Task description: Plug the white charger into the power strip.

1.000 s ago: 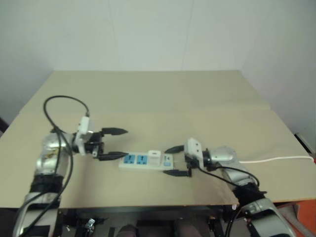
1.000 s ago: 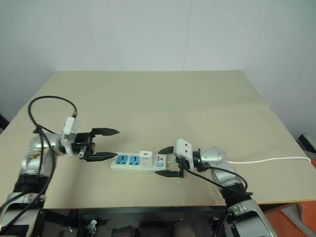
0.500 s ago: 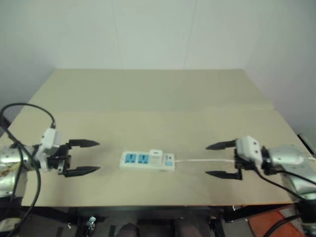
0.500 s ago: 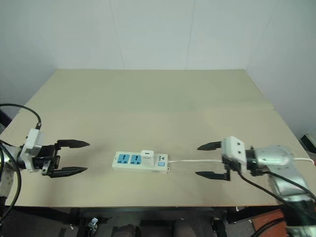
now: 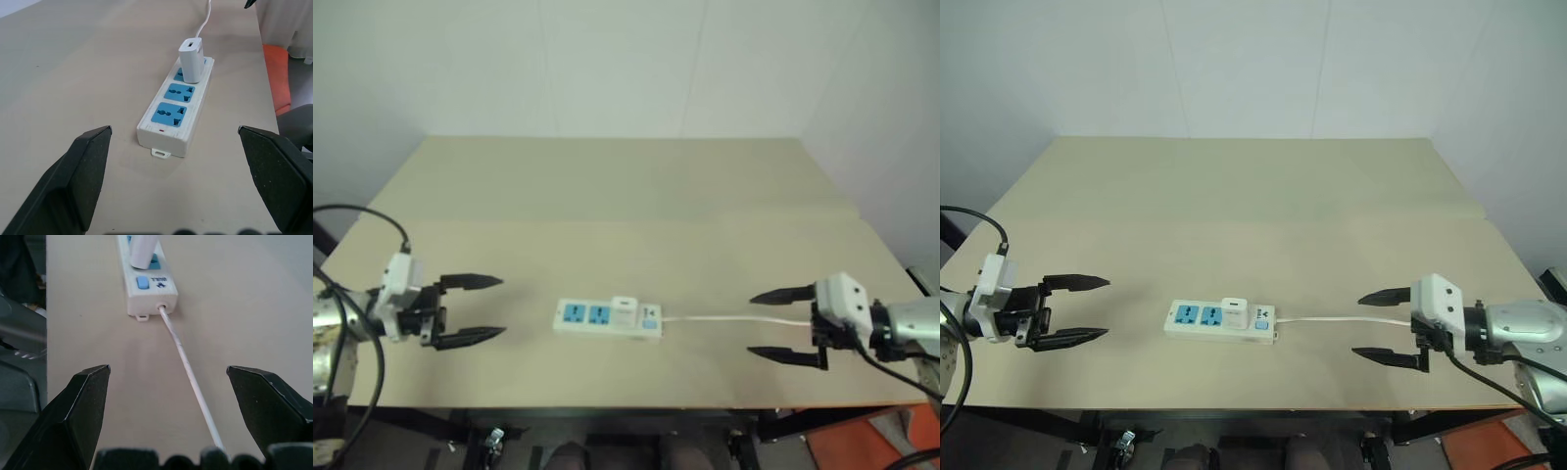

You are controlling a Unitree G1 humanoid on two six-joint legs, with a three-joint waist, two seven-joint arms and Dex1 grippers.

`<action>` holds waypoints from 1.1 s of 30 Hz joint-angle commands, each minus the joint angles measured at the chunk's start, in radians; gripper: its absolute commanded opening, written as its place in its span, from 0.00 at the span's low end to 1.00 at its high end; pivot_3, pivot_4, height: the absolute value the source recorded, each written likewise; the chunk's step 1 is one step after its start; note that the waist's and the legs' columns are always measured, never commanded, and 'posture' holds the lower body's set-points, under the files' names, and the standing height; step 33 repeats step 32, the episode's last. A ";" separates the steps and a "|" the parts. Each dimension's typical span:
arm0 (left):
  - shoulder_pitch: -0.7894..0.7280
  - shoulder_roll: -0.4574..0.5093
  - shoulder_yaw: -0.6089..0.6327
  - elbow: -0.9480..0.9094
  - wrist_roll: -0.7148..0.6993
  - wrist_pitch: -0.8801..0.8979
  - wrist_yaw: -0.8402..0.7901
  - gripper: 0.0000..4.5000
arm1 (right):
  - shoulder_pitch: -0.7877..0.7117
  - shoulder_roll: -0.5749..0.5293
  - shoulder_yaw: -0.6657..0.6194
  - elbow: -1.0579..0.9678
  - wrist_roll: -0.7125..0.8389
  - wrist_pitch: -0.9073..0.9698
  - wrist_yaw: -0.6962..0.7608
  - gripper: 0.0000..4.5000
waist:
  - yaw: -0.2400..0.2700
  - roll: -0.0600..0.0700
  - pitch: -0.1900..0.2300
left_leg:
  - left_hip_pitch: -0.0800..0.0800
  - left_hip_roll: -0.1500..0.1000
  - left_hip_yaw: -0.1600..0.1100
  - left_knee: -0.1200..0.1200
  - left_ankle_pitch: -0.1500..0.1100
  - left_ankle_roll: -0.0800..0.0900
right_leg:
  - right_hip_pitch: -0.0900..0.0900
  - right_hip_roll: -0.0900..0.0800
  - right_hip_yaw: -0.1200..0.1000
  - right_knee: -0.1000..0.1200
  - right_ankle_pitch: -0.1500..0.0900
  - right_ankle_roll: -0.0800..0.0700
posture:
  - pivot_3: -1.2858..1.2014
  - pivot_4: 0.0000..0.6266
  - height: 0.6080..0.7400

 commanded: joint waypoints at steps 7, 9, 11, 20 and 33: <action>-0.068 -0.013 -0.002 0.005 -0.034 0.024 -0.002 1.00 | 0.026 -0.036 -0.080 -0.050 0.013 0.023 -0.026 0.99 | -0.001 0.000 0.000 | 0.000 0.000 0.000 0.000 0.000 0.000 | 0.000 0.000 0.000 0.000 0.000 0.000 | 0.52 0.24 1.00; -0.082 -0.017 -0.014 0.010 -0.028 0.019 -0.008 1.00 | 0.033 -0.039 -0.088 -0.051 0.017 0.033 -0.028 0.99 | 0.000 0.000 0.000 | 0.000 0.000 0.000 0.000 0.000 0.000 | 0.000 0.000 0.000 0.000 0.000 0.000 | 0.52 0.24 1.00; -0.087 -0.022 -0.023 0.017 -0.022 0.024 0.001 1.00 | 0.065 -0.043 -0.102 -0.063 0.024 0.043 -0.020 0.99 | 0.000 0.000 0.000 | 0.000 0.000 0.000 0.000 0.000 0.000 | 0.000 0.000 0.000 0.000 0.000 0.000 | 0.52 0.24 1.00; -0.088 -0.023 -0.015 -0.037 -0.081 0.153 0.010 1.00 | 0.111 -0.041 -0.120 -0.076 0.012 0.018 -0.023 0.99 | -0.002 0.000 0.000 | 0.001 0.000 0.000 0.000 0.000 0.000 | 0.001 0.001 0.001 0.000 0.000 0.000 | 0.52 0.24 1.00; -0.102 -0.032 -0.043 -0.023 -0.011 0.086 0.035 1.00 | 0.111 -0.047 -0.129 -0.086 0.035 0.041 -0.019 0.99 | 0.000 0.000 0.000 | 0.000 0.000 0.000 0.000 0.000 0.000 | 0.001 0.001 0.001 0.000 0.000 0.000 | 0.52 0.24 1.00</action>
